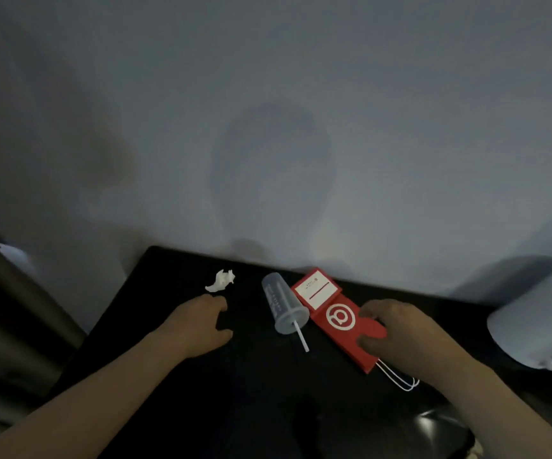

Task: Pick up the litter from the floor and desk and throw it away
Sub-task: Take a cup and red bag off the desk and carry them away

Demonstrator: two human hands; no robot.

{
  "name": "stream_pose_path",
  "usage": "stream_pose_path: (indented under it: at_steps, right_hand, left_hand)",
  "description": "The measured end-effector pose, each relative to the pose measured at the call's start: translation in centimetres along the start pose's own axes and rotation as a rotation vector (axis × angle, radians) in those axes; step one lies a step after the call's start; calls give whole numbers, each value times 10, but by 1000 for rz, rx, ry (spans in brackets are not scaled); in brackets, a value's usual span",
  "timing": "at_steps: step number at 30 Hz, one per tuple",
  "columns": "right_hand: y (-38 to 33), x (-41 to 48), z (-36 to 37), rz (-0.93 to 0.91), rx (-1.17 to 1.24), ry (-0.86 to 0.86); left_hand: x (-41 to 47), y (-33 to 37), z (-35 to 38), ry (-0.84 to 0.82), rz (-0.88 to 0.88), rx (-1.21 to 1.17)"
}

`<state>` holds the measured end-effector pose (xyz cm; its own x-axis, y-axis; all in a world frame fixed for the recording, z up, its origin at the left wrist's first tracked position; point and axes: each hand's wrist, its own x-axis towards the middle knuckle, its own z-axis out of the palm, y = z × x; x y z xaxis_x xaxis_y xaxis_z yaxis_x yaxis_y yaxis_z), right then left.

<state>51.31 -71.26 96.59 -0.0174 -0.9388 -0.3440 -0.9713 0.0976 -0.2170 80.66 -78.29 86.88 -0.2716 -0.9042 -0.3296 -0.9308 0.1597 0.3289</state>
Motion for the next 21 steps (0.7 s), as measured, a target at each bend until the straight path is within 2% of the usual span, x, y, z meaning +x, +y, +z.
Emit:
stream_pose_path:
  at_steps: [9, 15, 21]
  right_hand:
    - [7, 66, 34, 132, 34, -115]
    - [25, 107, 52, 173, 44, -171]
    - [44, 130, 73, 186, 67, -201]
  left_hand:
    - [88, -37, 32, -7, -109, -13]
    - [152, -54, 51, 68, -203, -86]
    - [199, -62, 80, -14, -218, -112]
